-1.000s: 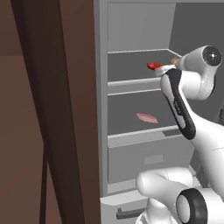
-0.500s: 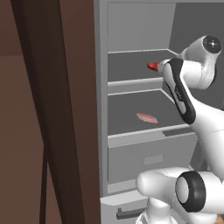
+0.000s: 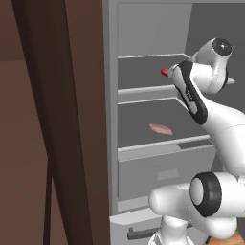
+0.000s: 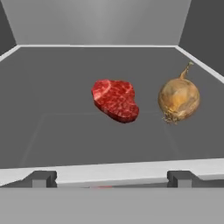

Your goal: Place one onion and one steak in each tupperware on the nearby counter, to pack two identical lunches.

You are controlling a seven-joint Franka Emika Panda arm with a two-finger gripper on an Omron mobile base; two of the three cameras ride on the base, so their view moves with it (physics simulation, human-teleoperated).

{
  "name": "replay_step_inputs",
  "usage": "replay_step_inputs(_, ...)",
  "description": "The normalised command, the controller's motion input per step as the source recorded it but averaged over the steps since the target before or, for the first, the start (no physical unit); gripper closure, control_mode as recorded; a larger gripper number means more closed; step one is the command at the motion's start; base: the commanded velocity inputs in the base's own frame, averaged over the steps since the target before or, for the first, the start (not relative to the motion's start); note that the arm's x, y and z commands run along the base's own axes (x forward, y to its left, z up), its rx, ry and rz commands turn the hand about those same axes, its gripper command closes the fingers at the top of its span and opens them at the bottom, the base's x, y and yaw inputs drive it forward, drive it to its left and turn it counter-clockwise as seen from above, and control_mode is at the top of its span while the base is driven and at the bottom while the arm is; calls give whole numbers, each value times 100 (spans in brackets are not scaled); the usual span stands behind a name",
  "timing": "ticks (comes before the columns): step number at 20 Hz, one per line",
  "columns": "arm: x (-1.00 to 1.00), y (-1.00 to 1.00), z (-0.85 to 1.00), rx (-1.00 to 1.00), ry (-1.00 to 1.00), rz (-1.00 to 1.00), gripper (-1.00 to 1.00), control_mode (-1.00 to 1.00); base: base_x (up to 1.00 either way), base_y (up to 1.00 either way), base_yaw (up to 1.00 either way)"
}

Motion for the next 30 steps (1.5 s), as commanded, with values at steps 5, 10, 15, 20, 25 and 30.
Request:
replay_step_inputs(5,41,-3,-12,0,0,0,-100,-100,0,0,0)
replay_step_inputs(10,37,-6,-1,0,0,0,-100,-100,0,0,0)
replay_step_inputs(15,38,-8,0,0,0,0,-100,-100,0,0,0)
replay_step_inputs(20,39,-6,-4,0,1,0,-100,-100,0,0,0)
replay_step_inputs(25,38,0,-18,0,3,1,-100,-100,0,0,0)
replay_step_inputs(30,22,0,-22,0,1,1,-100,-100,0,0,0)
